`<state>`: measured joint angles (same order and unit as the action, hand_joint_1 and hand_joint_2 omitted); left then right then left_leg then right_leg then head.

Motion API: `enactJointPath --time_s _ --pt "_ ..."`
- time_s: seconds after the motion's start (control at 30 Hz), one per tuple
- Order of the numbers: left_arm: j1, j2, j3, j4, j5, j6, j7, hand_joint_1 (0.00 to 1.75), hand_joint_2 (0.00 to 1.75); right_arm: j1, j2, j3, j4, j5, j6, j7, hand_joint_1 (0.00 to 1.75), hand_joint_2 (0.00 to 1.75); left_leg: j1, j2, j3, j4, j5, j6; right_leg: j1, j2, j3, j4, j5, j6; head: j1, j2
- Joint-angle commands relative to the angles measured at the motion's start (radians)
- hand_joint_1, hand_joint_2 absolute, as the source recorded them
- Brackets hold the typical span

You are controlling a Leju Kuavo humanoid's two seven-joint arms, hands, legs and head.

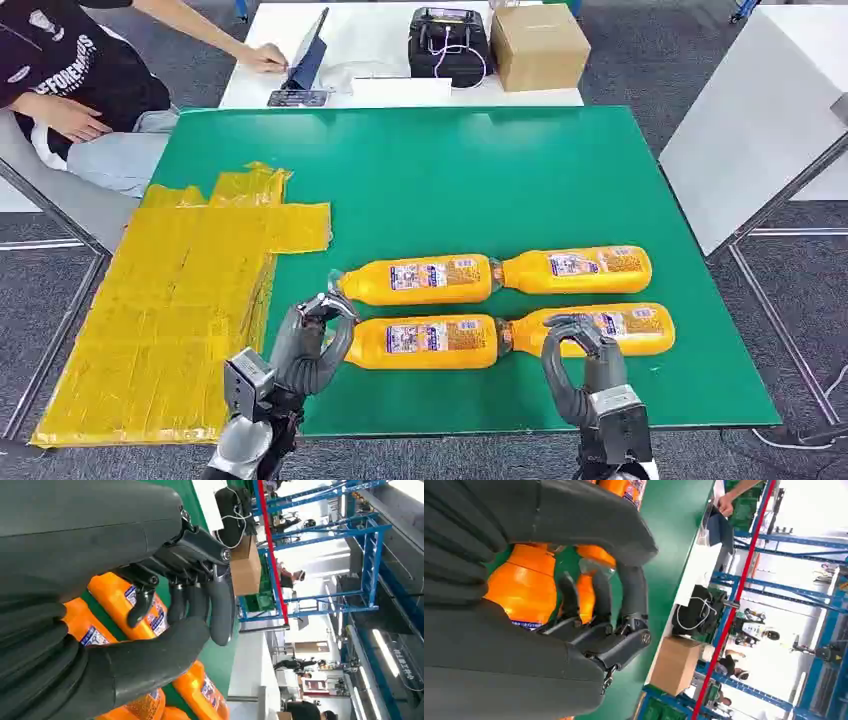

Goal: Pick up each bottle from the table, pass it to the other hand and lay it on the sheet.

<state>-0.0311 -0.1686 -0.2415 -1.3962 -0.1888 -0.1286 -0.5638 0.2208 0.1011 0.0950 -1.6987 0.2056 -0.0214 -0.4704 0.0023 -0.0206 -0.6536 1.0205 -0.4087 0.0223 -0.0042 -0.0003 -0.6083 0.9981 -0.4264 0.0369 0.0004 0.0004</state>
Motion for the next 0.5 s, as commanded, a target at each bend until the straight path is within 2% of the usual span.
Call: enactJointPath --time_s 0.03,0.07,0.1,0.13,0.17,0.2,0.23,0.33,0.47,0.5 --pt "0.032 -0.096 0.031 -0.015 -0.084 0.226 -0.024 1.75 1.75 -0.082 0.194 0.094 0.141 0.028 0.000 -0.114 1.75 1.75 0.001 0.002 0.006 -0.001 -0.001 -0.001 0.001 0.000 0.007 -0.002 -0.001 -0.001 0.000 0.000" --pt "0.039 -0.091 0.006 -0.035 -0.086 0.229 -0.015 1.75 1.75 -0.120 0.199 0.170 0.183 0.036 -0.087 -0.116 1.75 1.75 0.001 0.006 0.004 0.000 -0.002 -0.001 0.001 0.005 0.003 -0.001 0.000 -0.001 0.000 0.000" --pt "0.037 -0.083 -0.006 -0.043 -0.086 0.234 -0.006 1.75 1.75 -0.137 0.178 0.211 0.186 0.019 -0.133 -0.106 1.66 1.75 0.001 0.008 0.003 0.000 -0.002 -0.001 0.001 0.007 0.002 -0.001 0.001 -0.001 0.000 0.000" --pt "0.032 -0.076 -0.009 -0.047 -0.086 0.231 0.001 1.75 1.75 -0.145 0.161 0.219 0.173 0.019 -0.151 -0.100 1.43 1.75 0.001 0.011 0.005 0.000 -0.003 -0.002 0.002 0.010 0.004 -0.001 0.000 -0.001 0.001 0.000" --pt "0.028 -0.069 -0.009 -0.048 -0.086 0.232 0.005 1.48 1.75 -0.150 0.142 0.223 0.161 0.019 -0.167 -0.091 0.56 1.75 0.002 0.013 0.007 0.000 -0.004 -0.002 0.002 0.011 0.006 -0.002 0.000 -0.002 0.001 0.000" --pt "0.026 -0.066 -0.004 -0.048 -0.092 0.237 0.014 0.16 1.75 -0.156 0.124 0.226 0.151 0.046 -0.195 -0.077 0.00 1.75 0.002 0.009 0.005 -0.001 -0.003 -0.003 0.002 0.008 0.004 -0.002 0.000 -0.002 0.000 0.000" --pt "0.023 -0.067 0.009 -0.046 -0.088 0.243 0.024 0.00 1.75 -0.160 0.110 0.225 0.136 0.075 -0.217 -0.071 0.00 1.75 0.001 0.005 0.004 -0.001 -0.002 -0.003 0.001 0.005 0.003 -0.001 0.000 -0.001 0.000 0.000" --pt "0.017 -0.067 0.026 -0.040 -0.082 0.240 0.023 0.00 1.75 -0.189 0.077 0.227 0.117 0.152 -0.256 -0.032 0.00 1.75 0.002 0.003 0.006 -0.001 -0.002 -0.002 0.002 0.002 0.006 -0.003 -0.002 -0.002 0.000 0.000" --pt "0.014 -0.065 0.032 -0.048 -0.077 0.235 0.016 0.00 1.75 -0.230 0.056 0.231 0.121 0.185 -0.271 0.001 0.00 1.75 0.001 0.003 0.001 -0.001 -0.001 -0.002 0.001 0.003 0.002 -0.001 0.000 -0.002 0.000 0.000" --pt "0.014 -0.065 0.032 -0.048 -0.077 0.235 0.016 0.00 1.75 -0.230 0.056 0.231 0.121 0.185 -0.271 0.001 0.00 1.75 0.001 0.005 0.006 -0.001 -0.002 -0.002 0.001 0.004 0.006 -0.002 -0.002 -0.002 0.000 0.000"
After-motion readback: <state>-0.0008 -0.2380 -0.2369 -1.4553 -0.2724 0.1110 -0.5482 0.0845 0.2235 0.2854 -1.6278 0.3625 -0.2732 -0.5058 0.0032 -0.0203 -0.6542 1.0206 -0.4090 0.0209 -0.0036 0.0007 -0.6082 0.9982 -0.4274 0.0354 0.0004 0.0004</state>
